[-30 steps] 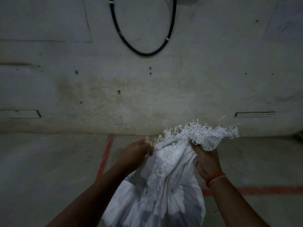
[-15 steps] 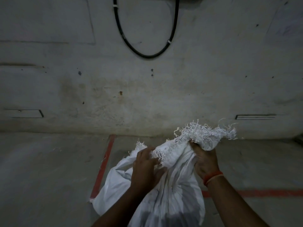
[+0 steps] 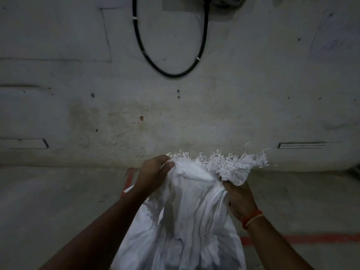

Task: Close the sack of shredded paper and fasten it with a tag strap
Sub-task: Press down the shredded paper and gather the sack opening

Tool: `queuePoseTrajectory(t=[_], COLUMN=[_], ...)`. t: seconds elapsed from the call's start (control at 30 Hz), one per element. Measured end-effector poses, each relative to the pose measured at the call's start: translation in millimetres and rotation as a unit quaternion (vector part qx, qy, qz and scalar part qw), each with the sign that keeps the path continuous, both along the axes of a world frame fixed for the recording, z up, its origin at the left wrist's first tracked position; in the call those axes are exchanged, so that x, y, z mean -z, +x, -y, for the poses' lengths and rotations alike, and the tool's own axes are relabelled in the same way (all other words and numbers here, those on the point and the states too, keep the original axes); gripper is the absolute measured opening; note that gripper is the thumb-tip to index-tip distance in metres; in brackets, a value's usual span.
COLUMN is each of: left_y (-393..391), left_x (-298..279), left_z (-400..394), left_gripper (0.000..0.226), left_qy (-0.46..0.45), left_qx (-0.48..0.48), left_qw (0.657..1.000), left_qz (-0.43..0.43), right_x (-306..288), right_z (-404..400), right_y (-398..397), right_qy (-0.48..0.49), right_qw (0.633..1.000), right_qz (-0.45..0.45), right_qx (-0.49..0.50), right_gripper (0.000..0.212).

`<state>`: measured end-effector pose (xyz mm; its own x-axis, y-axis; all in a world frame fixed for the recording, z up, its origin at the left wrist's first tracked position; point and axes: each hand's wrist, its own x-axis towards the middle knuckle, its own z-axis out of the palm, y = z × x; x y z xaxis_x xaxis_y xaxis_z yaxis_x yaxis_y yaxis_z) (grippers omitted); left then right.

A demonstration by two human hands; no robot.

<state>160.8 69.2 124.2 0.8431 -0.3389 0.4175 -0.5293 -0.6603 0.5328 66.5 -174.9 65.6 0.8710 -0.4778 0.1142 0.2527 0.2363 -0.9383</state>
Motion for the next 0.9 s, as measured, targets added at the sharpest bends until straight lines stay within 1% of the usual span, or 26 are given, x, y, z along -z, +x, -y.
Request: queuePoseTrajectory(t=[0.07, 0.13, 0.2, 0.27, 0.33, 0.4, 0.5, 0.53, 0.57, 0.63, 0.67, 0.73, 0.77, 0.8, 0.87, 0.9], left_y=[-0.2, -4.4, -9.8, -9.1, -4.7, -4.9, -8.7, -6.8, -5.4, -2.0, 0.3, 5.4, 10.1, 10.7, 13.8, 14.0], left_x=[-8.6, -10.9, -8.9, -3.1, 0.9, 0.1, -0.8, 2.4, 4.7, 9.8, 15.5, 31.4, 43.9, 53.6, 73.7, 84.2], left_z=[9.0, 19.4, 27.3, 32.6, 31.4, 27.9, 16.8, 12.4, 6.6, -7.4, -15.1, -33.4, -41.7, -48.2, -60.5, -66.5], left_gripper=[0.026, 0.019, 0.018, 0.021, 0.022, 0.018, 0.011, 0.009, 0.009, 0.013, 0.013, 0.018, 0.024, 0.027, 0.016, 0.013], left_qy=[-0.005, 0.011, 0.013, -0.002, -0.007, -0.022, -0.054, -0.078, -0.122, -0.229, -0.267, -0.312, -0.342, -0.371, -0.397, -0.401], left_qx=[0.015, 0.017, 0.026, 0.06, 0.067, 0.067, 0.086, 0.102, 0.112, 0.082, 0.043, -0.048, -0.085, -0.117, -0.153, -0.16], left_qw=[1.0, 1.0, 1.0, 0.998, 0.998, 0.997, 0.994, 0.992, 0.986, 0.963, 0.954, 0.938, 0.921, 0.899, 0.859, 0.84], left_qz=[0.001, 0.002, 0.011, 0.012, 0.012, 0.022, 0.028, 0.005, -0.029, -0.115, -0.131, -0.145, -0.166, -0.203, -0.285, -0.328], right_x=[-8.6, -14.3, -20.9, -19.7, -14.0, -8.6, -3.8, -0.4, 3.0, 12.7, 18.1, 22.0, 22.2, 23.4, 23.8, 25.8], right_z=[-10.7, -17.6, -26.9, -39.7, -46.3, -50.1, -52.5, -52.2, -51.3, -46.1, -42.4, -38.1, -36.2, -34.3, -32.6, -30.9], right_y=[7.8, 16.1, 21.2, 25.4, 32.8, 37.9, 41.5, 42.3, 42.4, 42.7, 42.3, 38.9, 36.9, 35.7, 32.0, 31.9], right_qy=[-0.004, -0.032, -0.102, -0.176, -0.19, -0.161, -0.066, -0.049, -0.035, 0.001, 0.015, 0.024, 0.027, 0.028, 0.027, 0.023], right_qw=[1.0, 0.999, 0.991, 0.973, 0.967, 0.974, 0.995, 0.998, 0.999, 0.999, 0.998, 0.998, 0.997, 0.997, 0.997, 0.997], right_qz=[0.014, 0.02, 0.02, 0.015, 0.019, 0.036, 0.013, 0.001, -0.012, -0.047, -0.052, -0.053, -0.055, -0.055, -0.057, -0.059], right_qx=[-0.007, -0.027, -0.087, -0.146, -0.168, -0.153, -0.071, -0.043, -0.027, -0.023, -0.029, -0.034, -0.039, -0.043, -0.054, -0.053], right_gripper=[0.038, 0.062, 0.077, 0.083, 0.074, 0.061, 0.051, 0.047, 0.043, 0.04, 0.044, 0.058, 0.064, 0.06, 0.043, 0.042])
